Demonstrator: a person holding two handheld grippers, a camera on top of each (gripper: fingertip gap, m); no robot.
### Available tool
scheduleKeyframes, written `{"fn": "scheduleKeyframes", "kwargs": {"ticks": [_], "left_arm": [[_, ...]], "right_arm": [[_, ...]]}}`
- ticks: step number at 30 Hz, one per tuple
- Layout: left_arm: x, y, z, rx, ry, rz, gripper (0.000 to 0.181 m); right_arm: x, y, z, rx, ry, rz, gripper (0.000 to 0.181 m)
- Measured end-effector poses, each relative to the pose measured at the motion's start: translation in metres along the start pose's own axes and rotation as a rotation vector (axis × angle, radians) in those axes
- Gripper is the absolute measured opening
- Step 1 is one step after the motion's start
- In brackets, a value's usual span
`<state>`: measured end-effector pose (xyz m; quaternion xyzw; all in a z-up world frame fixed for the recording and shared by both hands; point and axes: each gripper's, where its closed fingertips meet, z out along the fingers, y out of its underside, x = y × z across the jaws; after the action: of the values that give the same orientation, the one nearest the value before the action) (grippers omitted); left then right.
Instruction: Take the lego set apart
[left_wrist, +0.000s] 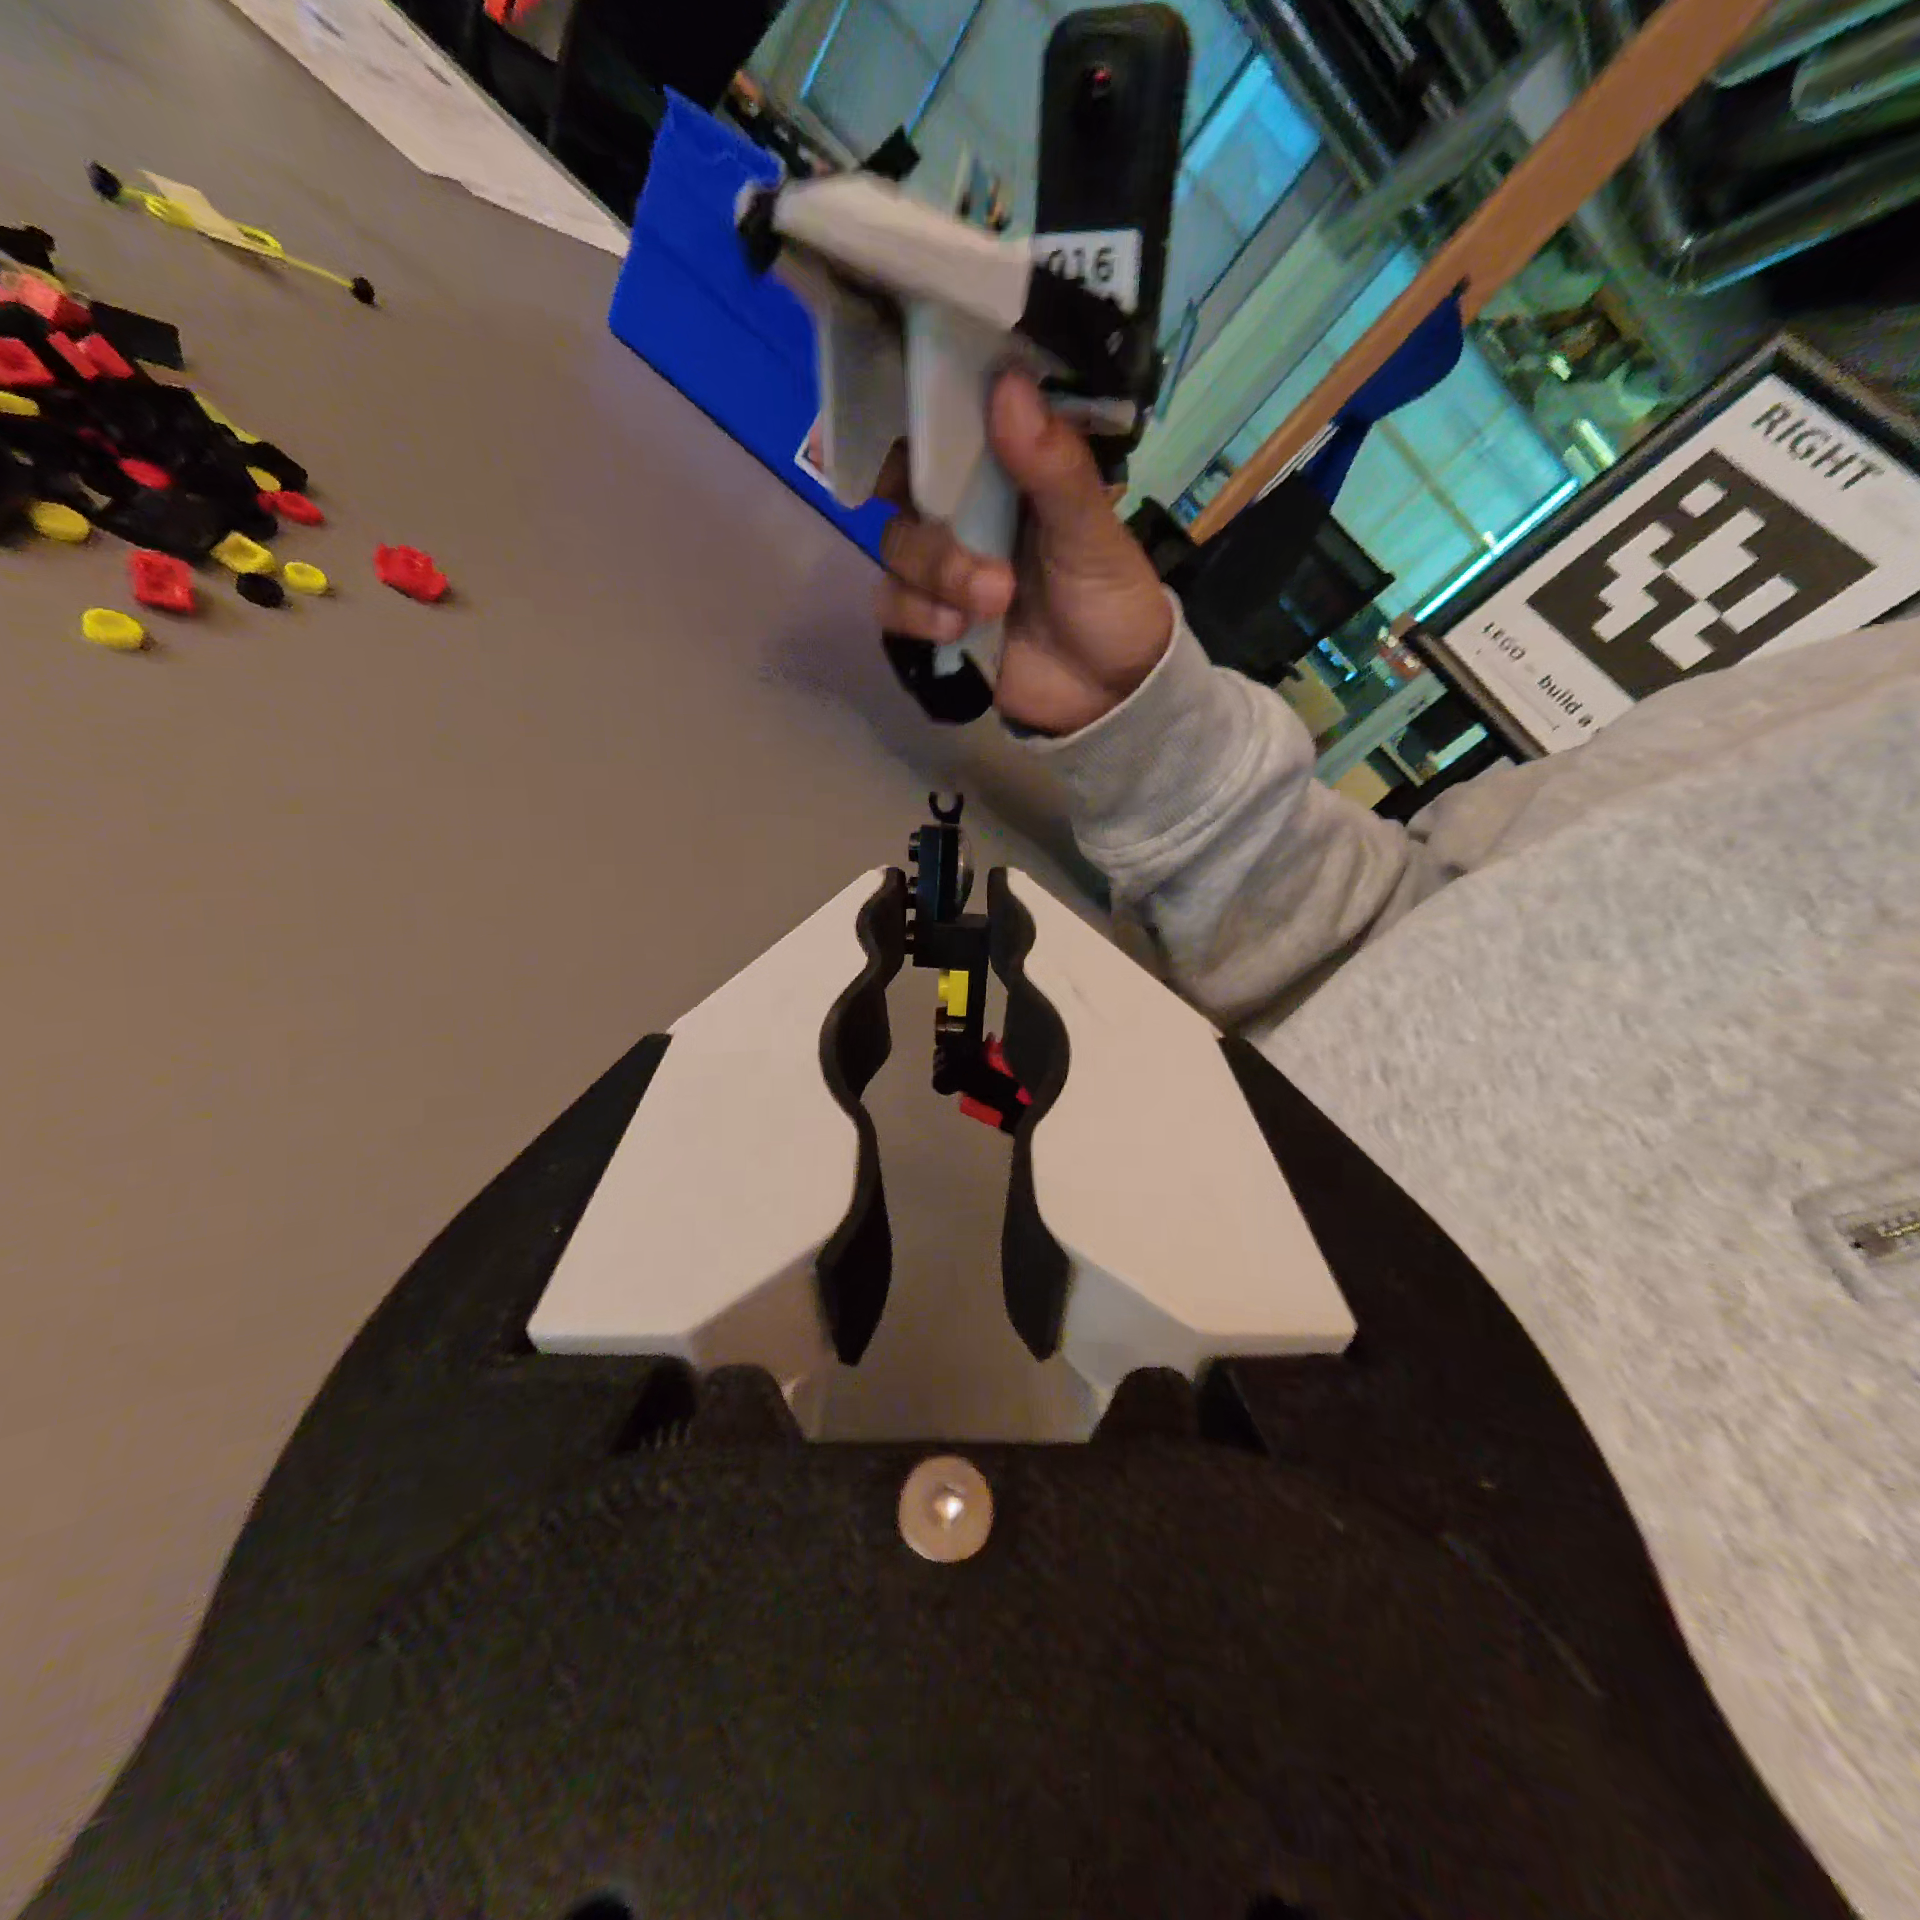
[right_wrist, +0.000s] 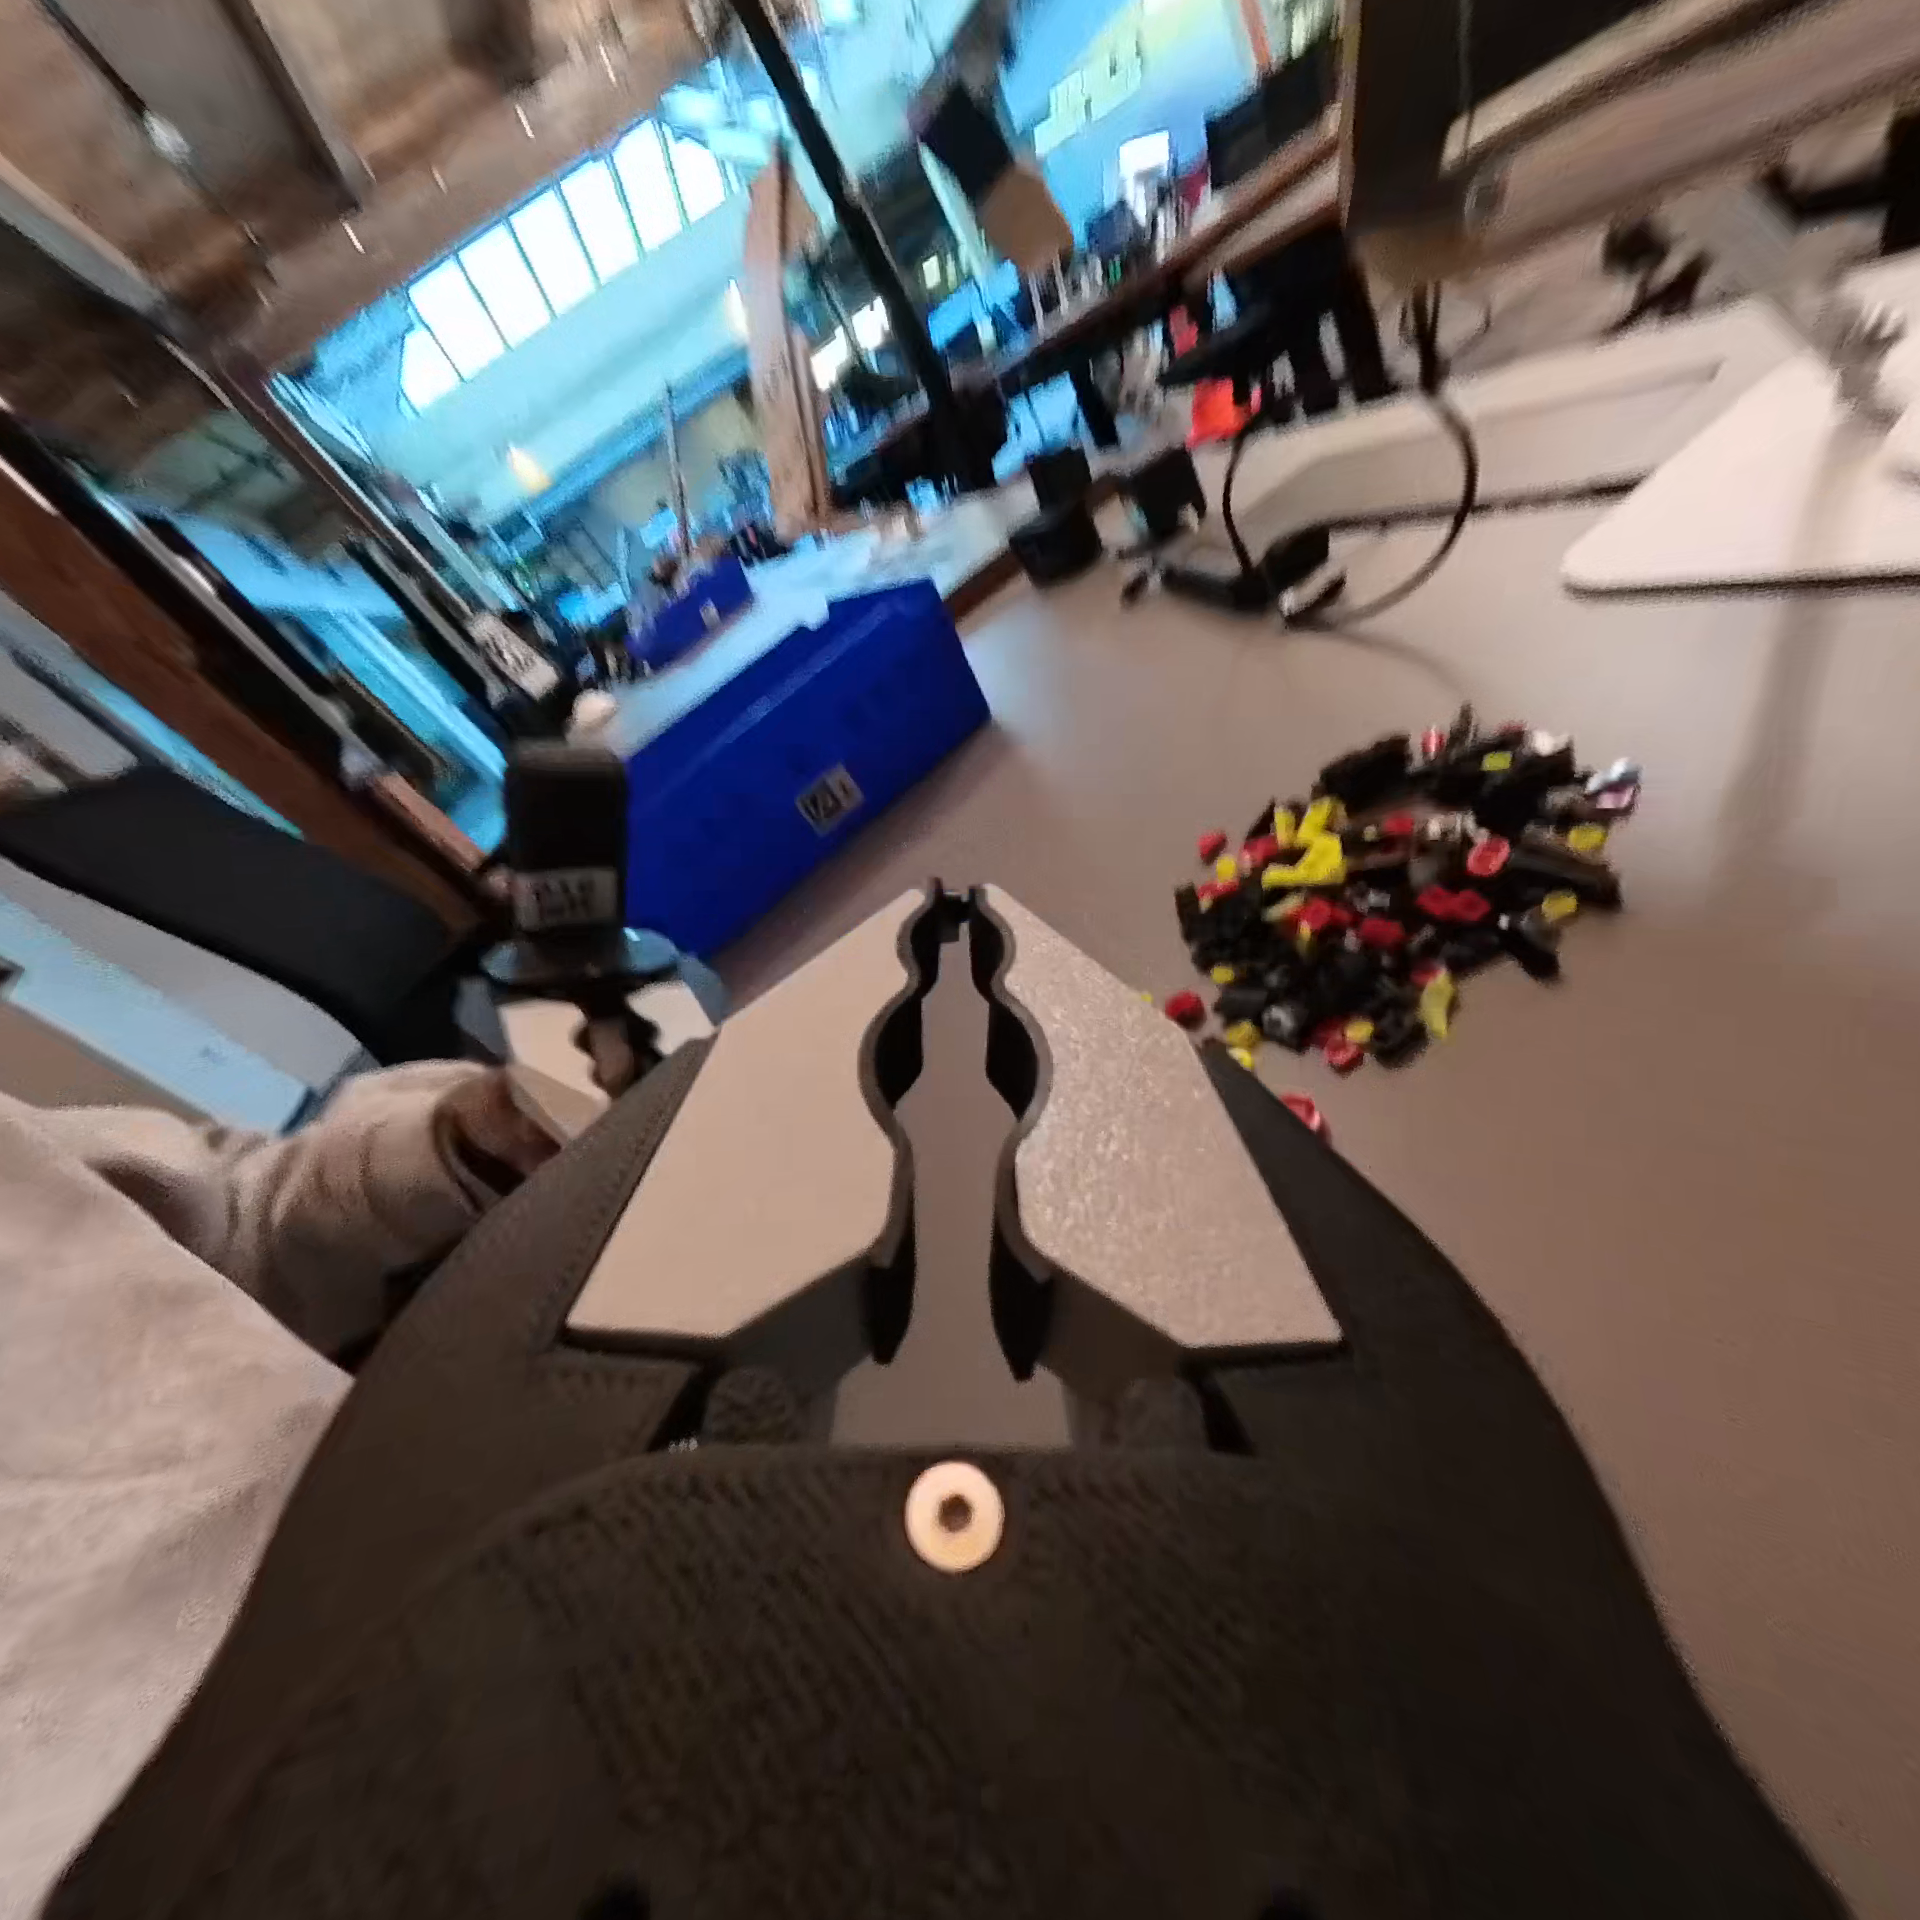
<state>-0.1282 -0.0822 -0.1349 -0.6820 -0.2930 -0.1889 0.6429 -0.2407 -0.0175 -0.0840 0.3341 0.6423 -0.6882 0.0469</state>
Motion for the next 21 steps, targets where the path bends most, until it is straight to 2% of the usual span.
{"fn": "scheduleKeyframes", "kwargs": {"ticks": [3, 5, 11, 13, 18, 21], "left_arm": [[-0.001, -0.001, -0.001, 0.013, 0.007, -0.017, 0.015], [0.0, -0.001, -0.001, 0.008, 0.008, -0.013, 0.015], [-0.001, 0.0, 0.0, 0.001, -0.002, -0.006, 0.015], [-0.001, 0.0, 0.0, 0.004, -0.001, -0.01, 0.015], [-0.002, 0.0, -0.001, 0.008, 0.011, -0.027, 0.015], [-0.002, -0.001, -0.002, 0.013, 0.023, -0.042, 0.015]], "right_arm": [[0.022, 0.032, 0.026, -0.164, 0.062, -0.027, 0.002], [0.036, 0.04, 0.04, -0.232, 0.105, -0.077, 0.002], [0.088, 0.036, 0.073, -0.357, 0.257, -0.183, 0.002], [0.098, 0.033, 0.078, -0.354, 0.282, -0.157, 0.014], [0.089, 0.016, 0.066, -0.259, 0.291, -0.136, 0.026], [0.045, 0.015, 0.05, -0.219, 0.181, -0.126, 0.031]]}}
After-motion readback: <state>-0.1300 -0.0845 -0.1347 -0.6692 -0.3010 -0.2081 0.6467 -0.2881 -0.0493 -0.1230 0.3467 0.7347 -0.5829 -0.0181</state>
